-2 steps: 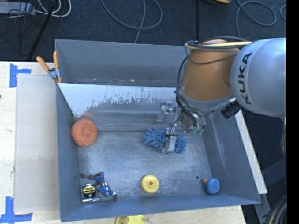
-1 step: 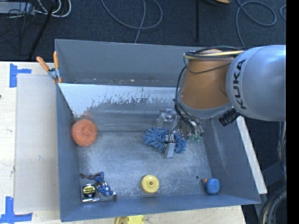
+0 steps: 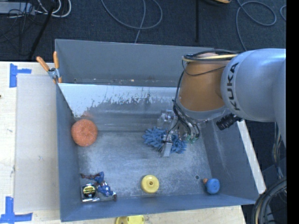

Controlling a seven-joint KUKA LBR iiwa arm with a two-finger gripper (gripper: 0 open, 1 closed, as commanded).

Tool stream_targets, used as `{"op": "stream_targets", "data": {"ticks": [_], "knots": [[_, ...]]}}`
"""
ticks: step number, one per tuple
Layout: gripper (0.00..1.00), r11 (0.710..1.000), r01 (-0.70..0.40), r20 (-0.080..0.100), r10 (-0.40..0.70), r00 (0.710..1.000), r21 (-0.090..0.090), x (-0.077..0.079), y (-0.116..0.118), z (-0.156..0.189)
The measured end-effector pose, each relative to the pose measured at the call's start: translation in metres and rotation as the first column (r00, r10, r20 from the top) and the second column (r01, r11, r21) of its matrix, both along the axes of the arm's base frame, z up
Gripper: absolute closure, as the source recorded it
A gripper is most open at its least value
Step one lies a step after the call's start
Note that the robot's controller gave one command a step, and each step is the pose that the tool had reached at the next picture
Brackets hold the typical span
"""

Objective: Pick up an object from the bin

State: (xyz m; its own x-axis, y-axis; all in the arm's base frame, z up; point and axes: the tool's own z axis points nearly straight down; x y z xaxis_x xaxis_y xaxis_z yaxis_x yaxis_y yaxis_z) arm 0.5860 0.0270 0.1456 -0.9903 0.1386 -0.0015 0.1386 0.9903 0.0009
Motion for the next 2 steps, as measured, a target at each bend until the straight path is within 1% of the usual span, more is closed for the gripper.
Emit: {"op": "stream_targets", "data": {"ticks": [1,2], "knots": [[0.00,0.996,0.085,0.003,-0.085,0.996,0.000,-0.005,0.000,-0.043],[1.00,0.986,0.166,0.002,-0.166,0.986,0.000,-0.006,0.001,-0.073]]}}
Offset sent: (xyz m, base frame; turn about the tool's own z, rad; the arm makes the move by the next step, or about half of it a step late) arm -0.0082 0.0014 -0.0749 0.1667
